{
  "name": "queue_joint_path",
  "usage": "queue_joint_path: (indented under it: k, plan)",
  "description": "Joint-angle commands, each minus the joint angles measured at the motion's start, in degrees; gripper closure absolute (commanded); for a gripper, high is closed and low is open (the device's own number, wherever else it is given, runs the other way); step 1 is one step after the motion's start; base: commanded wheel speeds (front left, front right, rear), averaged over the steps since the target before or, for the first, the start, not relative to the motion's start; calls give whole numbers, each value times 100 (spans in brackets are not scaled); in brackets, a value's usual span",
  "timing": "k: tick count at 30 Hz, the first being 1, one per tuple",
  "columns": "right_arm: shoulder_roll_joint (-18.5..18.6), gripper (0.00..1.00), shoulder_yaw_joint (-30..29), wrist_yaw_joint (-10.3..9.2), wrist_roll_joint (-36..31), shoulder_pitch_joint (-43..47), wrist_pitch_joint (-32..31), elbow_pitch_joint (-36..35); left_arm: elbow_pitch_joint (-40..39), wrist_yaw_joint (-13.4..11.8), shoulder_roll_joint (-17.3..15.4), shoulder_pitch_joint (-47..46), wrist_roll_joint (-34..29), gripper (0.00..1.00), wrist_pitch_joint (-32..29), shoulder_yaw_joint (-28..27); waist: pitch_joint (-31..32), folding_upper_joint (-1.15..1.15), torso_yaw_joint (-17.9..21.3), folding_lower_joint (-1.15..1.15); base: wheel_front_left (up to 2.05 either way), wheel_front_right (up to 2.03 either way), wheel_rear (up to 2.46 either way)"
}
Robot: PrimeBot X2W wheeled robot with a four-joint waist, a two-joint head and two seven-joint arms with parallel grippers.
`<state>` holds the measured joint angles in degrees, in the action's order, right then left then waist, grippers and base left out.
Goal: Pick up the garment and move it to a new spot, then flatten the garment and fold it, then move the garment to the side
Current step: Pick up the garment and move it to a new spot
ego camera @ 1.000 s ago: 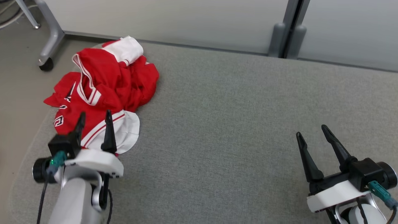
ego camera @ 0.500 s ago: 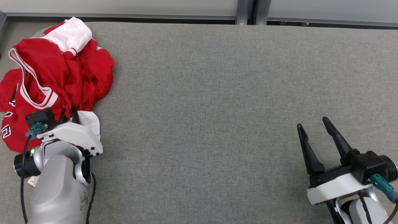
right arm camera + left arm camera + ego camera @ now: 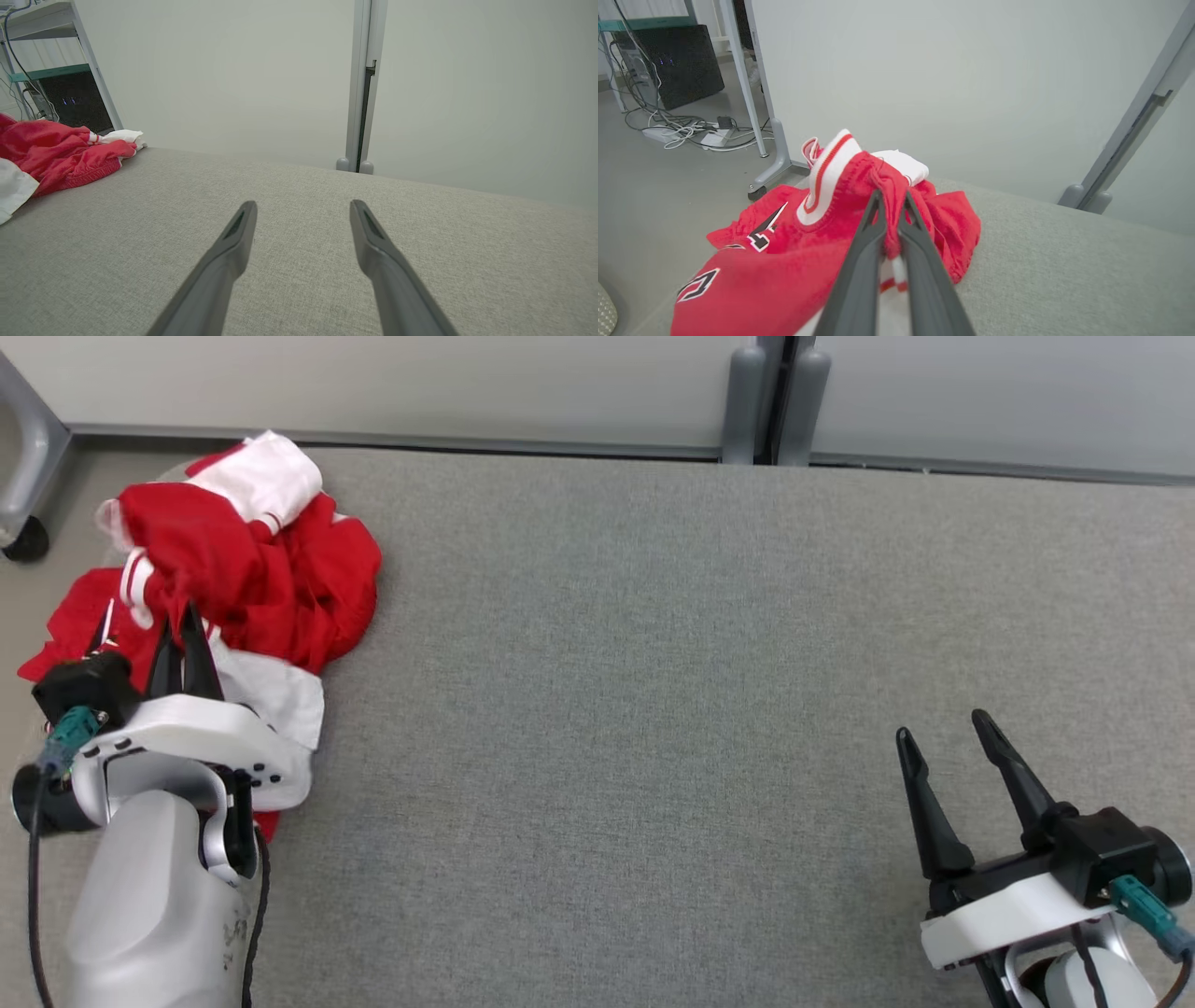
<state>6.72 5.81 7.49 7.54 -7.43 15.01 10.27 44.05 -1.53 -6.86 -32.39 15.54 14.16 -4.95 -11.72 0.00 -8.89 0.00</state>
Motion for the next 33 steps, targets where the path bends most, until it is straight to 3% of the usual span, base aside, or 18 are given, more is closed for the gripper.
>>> queue_joint_path:
  k: [1,7,9,14,16,23,26,33]
  plan:
    - [-26,0,19,1,-8,74,26,18,-446,48,-35,105,-61,100,0,46,223,0,-2,0,0,0,0]
    - [-131,0,99,1,-48,214,26,27,-2527,224,-21,360,6,100,-854,338,621,0,261,0,0,0,0]
    - [-141,0,104,1,-53,215,25,25,-2887,270,-1,400,45,100,-1084,402,671,0,343,0,0,0,0]
    - [-181,0,151,1,-52,168,19,-16,-4416,509,68,545,281,100,-2304,905,801,0,896,0,0,0,0]
    - [-185,0,174,1,-33,164,17,-71,-4910,590,167,503,430,100,-2794,1278,800,0,1285,0,0,0,0]
    - [-170,0,223,1,34,20,15,-115,-4577,576,361,131,879,100,-3238,2242,590,0,2240,0,0,0,0]
    - [-179,0,190,1,62,-30,15,-111,-4258,510,389,-126,1199,100,-3109,2870,491,0,2621,0,0,0,0]
    - [-224,0,111,1,109,-8,15,-32,-3088,85,377,-697,2405,100,-2534,4678,316,0,3244,0,0,0,0]
